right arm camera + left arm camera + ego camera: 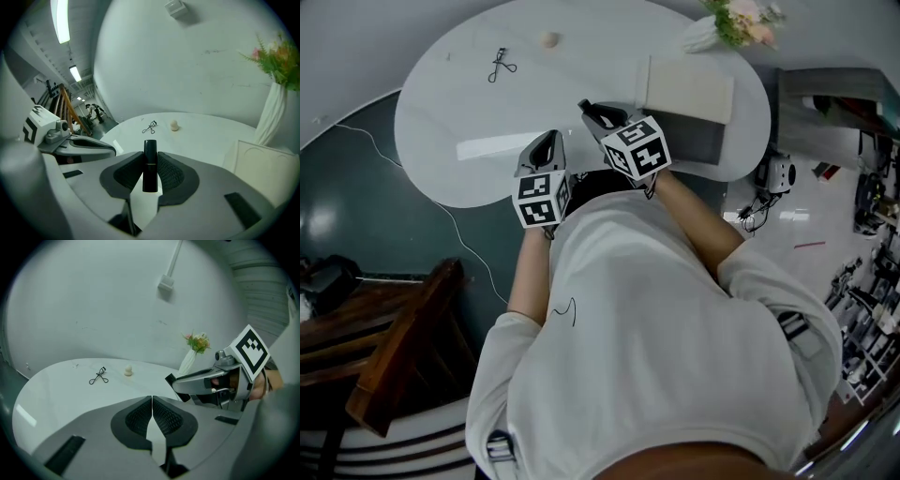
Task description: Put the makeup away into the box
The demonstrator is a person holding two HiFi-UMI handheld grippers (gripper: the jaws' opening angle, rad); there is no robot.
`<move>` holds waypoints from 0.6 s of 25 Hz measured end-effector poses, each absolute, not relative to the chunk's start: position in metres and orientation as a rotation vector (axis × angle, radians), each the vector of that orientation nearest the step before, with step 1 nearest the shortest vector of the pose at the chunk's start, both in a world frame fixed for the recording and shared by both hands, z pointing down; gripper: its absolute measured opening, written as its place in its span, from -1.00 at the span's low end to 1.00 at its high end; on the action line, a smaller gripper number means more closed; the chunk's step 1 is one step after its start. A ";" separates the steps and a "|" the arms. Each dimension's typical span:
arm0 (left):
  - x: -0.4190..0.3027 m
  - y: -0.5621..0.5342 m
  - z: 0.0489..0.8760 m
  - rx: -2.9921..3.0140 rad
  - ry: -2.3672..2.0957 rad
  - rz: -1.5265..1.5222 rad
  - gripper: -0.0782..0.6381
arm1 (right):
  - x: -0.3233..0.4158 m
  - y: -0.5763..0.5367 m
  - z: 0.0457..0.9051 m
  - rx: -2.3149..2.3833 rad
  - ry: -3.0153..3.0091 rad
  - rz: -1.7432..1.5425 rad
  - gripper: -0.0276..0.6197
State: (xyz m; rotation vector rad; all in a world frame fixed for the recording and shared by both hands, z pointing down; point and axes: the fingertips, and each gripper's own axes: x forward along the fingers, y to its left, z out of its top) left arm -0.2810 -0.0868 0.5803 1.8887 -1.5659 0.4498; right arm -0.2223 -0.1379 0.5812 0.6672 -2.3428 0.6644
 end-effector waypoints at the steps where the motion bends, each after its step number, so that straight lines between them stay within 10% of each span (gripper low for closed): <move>1: -0.274 -0.088 0.581 1.906 -1.548 0.455 -0.72 | -0.215 -0.137 0.580 0.692 -2.340 0.674 -0.63; 15: -0.171 -0.101 0.595 2.152 -1.225 0.567 -0.72 | -0.104 -0.128 0.565 1.055 -2.290 0.738 -0.63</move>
